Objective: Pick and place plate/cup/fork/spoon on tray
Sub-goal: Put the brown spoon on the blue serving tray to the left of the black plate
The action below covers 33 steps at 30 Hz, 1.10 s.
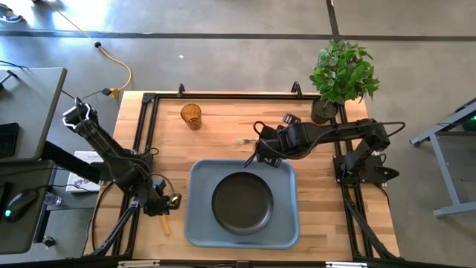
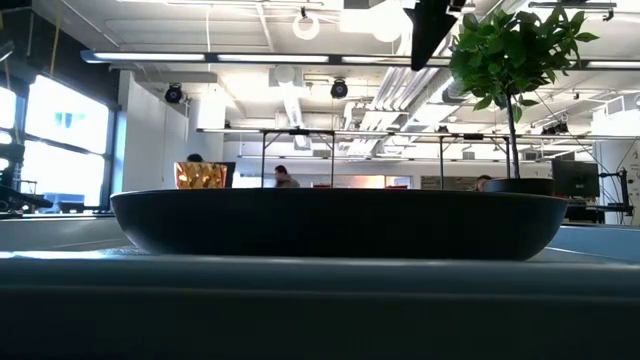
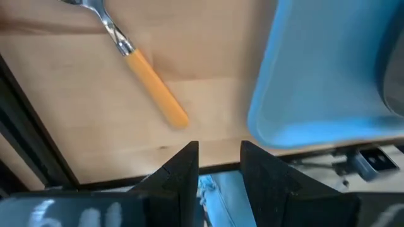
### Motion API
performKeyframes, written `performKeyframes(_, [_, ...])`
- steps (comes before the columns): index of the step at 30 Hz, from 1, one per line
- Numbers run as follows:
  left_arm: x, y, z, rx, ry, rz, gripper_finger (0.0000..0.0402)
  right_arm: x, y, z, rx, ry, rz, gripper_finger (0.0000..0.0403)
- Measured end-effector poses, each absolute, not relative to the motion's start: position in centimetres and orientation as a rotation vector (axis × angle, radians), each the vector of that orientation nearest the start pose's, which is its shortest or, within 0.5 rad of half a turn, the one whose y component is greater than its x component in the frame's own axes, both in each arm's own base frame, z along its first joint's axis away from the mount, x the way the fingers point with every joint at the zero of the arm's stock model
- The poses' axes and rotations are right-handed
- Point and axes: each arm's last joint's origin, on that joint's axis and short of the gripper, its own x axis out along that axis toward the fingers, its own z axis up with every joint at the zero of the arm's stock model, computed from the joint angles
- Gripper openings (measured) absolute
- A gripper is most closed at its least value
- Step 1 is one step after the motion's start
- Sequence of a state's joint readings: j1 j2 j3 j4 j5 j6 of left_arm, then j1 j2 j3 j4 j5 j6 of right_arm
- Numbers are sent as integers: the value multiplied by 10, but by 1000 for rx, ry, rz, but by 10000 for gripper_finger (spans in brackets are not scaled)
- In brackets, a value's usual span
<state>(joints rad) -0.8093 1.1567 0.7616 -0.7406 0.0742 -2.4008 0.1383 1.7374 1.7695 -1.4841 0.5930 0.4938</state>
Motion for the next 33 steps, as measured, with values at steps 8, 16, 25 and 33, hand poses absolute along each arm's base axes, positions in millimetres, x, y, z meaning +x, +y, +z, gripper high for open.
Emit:
performKeyframes(8, [144, -158, 200, -1503, 1341, 931, 106, 317, 25, 341, -108, 1217, -690, 94])
performKeyframes(16, [149, -169, 191, -1489, 1358, 896, 106, 318, 23, 341, -104, 1214, -693, 94])
performKeyframes(25, [149, -175, 172, -1421, 1440, 1041, 106, 319, 23, 341, -101, 1208, -692, 94])
performKeyframes(33, [152, -176, 160, -1399, 1475, 1134, 106, 319, 23, 341, -100, 1208, -691, 94])
